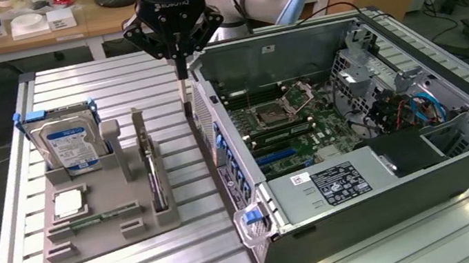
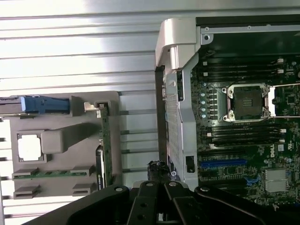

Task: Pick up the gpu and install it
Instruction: 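Reach for the gpu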

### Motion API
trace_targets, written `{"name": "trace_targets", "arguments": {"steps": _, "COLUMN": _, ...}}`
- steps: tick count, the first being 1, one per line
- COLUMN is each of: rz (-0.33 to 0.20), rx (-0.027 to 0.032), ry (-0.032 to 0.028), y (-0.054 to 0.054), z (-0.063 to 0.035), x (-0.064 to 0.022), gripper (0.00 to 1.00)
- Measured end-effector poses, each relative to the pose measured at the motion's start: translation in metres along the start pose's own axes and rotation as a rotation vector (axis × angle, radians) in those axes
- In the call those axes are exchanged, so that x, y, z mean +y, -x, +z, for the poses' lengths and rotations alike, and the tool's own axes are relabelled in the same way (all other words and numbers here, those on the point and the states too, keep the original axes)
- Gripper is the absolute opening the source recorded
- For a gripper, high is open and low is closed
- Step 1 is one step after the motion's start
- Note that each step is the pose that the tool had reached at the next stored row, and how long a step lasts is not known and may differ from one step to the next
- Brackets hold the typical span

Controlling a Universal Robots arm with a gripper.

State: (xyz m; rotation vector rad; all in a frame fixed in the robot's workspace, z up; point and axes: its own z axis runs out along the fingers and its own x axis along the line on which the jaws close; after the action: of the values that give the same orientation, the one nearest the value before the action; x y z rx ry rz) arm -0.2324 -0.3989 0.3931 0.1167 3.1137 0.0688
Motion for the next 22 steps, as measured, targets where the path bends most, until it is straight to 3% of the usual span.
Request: {"name": "trace_targets", "arguments": {"steps": 22, "rz": -0.001, "rx": -0.0001, "ry": 0.0001, "y": -0.050, "z": -0.0013, "x": -0.0037, "gripper": 0.11}}
